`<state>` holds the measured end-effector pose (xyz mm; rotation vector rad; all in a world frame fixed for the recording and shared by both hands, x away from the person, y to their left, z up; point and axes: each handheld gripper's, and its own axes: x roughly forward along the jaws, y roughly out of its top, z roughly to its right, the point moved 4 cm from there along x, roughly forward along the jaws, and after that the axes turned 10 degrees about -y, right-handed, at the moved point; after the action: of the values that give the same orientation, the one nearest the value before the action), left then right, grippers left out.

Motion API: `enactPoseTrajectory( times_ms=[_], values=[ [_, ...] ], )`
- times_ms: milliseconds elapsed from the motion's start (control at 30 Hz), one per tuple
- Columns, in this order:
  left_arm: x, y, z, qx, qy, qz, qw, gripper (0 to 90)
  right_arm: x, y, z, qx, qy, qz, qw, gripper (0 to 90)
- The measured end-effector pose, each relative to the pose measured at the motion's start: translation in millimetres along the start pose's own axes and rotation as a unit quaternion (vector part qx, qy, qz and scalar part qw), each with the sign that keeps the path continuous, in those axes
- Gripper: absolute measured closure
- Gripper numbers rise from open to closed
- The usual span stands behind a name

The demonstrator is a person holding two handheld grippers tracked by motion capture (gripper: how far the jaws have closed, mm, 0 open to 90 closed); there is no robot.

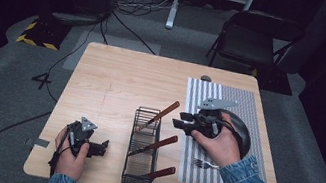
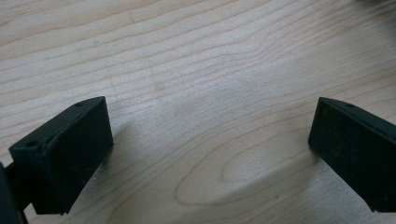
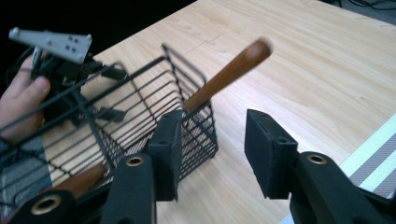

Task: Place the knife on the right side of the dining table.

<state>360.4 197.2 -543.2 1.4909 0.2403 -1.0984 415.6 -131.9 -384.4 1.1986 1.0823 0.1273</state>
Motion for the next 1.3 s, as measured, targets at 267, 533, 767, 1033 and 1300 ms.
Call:
enactPoseTrajectory(
  times_ms=[267,533,767,1033,1300],
  values=[
    [0.1,0.0,0.0,0.000,0.000,0.000,1.0000,0.0,4.2,21.9,7.9,0.022,-0.007,-0.006,0.9997,61.6],
    [0.1,0.0,0.0,0.000,0.000,0.000,1.0000,0.0,16.2,31.2,12.3,0.049,0.000,-0.017,0.9986,63.9],
    [0.1,0.0,0.0,0.000,0.000,0.000,1.0000,0.0,25.7,34.1,10.4,0.055,0.012,-0.020,0.9982,72.6],
    [0.0,0.0,0.1,-0.001,-0.001,0.000,1.0000,0.0,11.9,45.3,-8.5,0.033,0.063,-0.017,0.9973,81.1],
    [0.1,0.0,0.0,0.000,0.000,0.000,1.0000,0.0,-12.6,67.1,-20.4,0.000,0.043,-0.007,0.9990,81.2]
  ],
)
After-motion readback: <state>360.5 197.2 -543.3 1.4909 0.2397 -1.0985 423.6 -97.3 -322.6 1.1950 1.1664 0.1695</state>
